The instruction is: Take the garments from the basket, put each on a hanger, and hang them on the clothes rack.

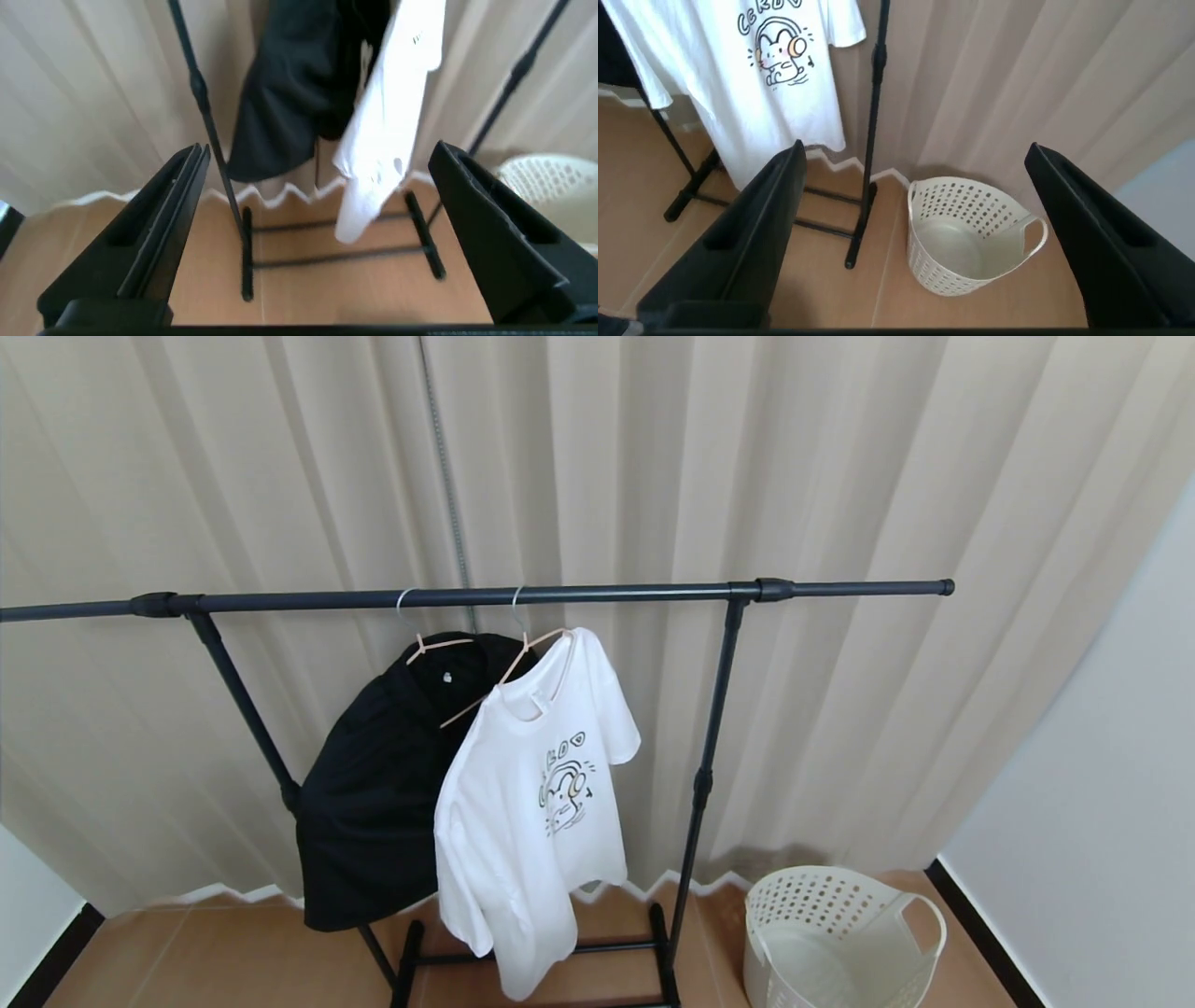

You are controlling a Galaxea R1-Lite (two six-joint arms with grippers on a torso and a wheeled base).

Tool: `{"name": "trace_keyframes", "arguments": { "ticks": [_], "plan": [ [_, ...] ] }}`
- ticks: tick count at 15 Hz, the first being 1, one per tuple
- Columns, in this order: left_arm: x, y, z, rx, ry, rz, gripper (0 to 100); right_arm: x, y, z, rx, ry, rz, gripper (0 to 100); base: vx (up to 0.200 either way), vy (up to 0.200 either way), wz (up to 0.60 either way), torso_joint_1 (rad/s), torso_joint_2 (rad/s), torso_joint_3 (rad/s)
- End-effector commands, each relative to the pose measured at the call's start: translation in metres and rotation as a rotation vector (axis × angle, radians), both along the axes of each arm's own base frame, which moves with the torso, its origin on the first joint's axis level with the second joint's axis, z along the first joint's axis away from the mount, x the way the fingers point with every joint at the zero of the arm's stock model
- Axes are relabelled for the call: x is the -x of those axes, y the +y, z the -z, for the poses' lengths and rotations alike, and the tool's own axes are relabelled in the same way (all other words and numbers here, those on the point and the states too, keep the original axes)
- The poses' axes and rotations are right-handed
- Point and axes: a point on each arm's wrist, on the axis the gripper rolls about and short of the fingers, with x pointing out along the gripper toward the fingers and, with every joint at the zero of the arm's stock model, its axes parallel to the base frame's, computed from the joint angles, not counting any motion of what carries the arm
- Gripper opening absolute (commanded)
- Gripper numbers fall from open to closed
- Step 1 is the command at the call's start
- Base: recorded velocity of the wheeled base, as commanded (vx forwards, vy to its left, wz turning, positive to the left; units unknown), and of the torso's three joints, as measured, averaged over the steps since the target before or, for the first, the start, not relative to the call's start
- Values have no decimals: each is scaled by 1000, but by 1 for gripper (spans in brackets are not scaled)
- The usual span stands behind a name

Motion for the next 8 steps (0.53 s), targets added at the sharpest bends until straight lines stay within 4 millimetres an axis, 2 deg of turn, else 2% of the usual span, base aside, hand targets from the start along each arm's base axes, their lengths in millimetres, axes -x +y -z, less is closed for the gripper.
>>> {"name": "trace_keyframes", "arguments": {
  "ticks": [1, 5, 8],
  "plan": [
    [4, 0, 1, 13, -49, -14, 100, 6, 0, 2, -3, -78, 32, 100, 0, 0, 0, 0, 0, 0],
    [4, 0, 1, 44, -52, -18, 100, 7, -1, 2, -87, -104, 83, 100, 0, 0, 0, 0, 0, 0],
    [4, 0, 1, 42, -52, -16, 100, 7, -1, 2, -83, -104, 76, 100, 0, 0, 0, 0, 0, 0]
  ]
}}
